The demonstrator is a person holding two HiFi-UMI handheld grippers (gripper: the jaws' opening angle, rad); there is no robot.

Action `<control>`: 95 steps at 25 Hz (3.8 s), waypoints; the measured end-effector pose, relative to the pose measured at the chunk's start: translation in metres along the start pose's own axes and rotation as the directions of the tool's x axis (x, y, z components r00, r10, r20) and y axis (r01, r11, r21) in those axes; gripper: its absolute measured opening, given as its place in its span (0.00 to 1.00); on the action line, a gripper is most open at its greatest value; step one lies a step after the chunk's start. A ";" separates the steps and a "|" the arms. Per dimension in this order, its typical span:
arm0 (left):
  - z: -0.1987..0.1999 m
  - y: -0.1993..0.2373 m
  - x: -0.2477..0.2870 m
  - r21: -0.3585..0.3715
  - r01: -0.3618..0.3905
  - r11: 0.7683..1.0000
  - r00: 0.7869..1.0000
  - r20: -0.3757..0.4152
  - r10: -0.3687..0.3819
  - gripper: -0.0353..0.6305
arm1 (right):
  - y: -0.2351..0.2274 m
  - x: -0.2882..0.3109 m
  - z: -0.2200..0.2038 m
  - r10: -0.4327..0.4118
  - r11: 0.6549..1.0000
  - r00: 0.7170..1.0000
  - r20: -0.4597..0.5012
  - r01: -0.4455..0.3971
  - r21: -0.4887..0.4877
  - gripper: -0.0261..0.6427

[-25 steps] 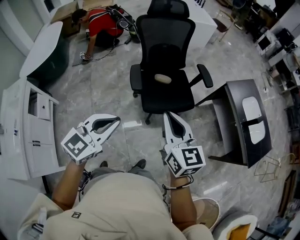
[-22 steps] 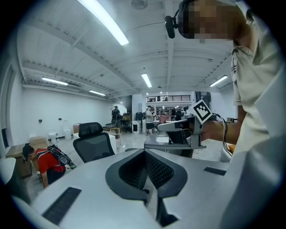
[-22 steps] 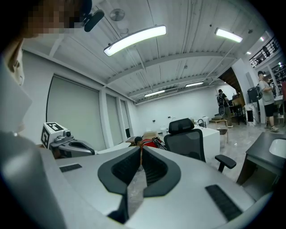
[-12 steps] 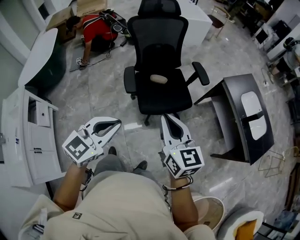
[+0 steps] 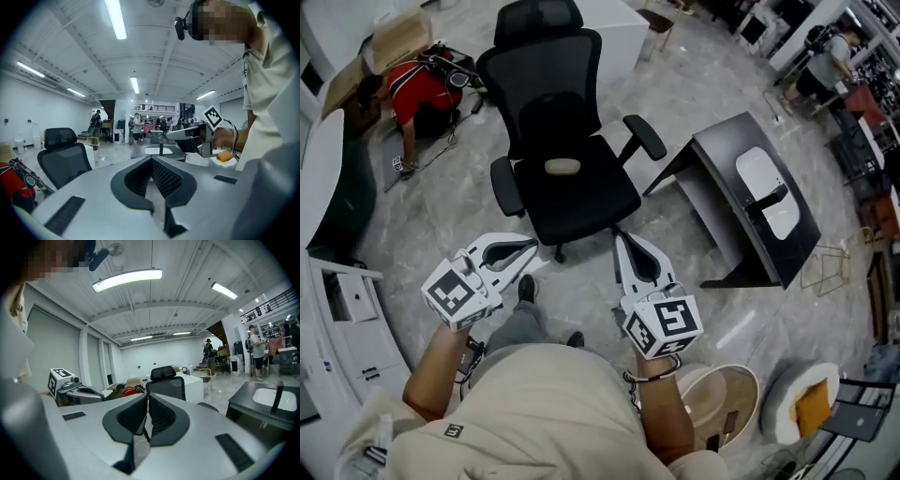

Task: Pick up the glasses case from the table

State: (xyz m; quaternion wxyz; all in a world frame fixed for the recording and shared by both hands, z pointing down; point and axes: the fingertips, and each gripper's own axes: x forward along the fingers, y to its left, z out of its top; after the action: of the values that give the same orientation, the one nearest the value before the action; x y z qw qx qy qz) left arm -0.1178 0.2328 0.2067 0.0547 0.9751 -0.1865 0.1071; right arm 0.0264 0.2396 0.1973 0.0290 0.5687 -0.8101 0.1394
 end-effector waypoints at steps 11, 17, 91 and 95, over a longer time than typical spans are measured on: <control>0.038 0.087 0.053 0.068 0.170 0.983 0.985 0.028 -0.172 0.07 | -0.029 0.044 0.031 -0.184 0.983 0.982 0.044 0.184 0.005 0.08; 0.040 0.105 0.084 0.076 0.249 0.966 0.968 0.010 -0.250 0.07 | -0.057 0.053 0.031 -0.275 0.961 0.960 0.050 0.272 0.046 0.08; -0.048 0.399 0.153 -0.098 -0.366 0.926 0.913 -0.232 0.336 0.08 | -0.197 0.417 0.040 0.281 0.960 0.937 -0.207 -0.274 0.063 0.08; -0.065 0.400 0.167 -0.101 -0.341 0.935 0.915 -0.265 0.305 0.08 | -0.211 0.410 0.026 0.256 0.966 0.943 -0.214 -0.243 0.085 0.08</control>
State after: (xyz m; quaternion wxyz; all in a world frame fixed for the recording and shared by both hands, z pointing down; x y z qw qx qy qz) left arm -0.1288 -0.1858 0.3350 0.1295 0.9033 -0.3444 0.2206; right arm 0.0816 -0.2083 0.2975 0.0855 0.4428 -0.8629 0.2280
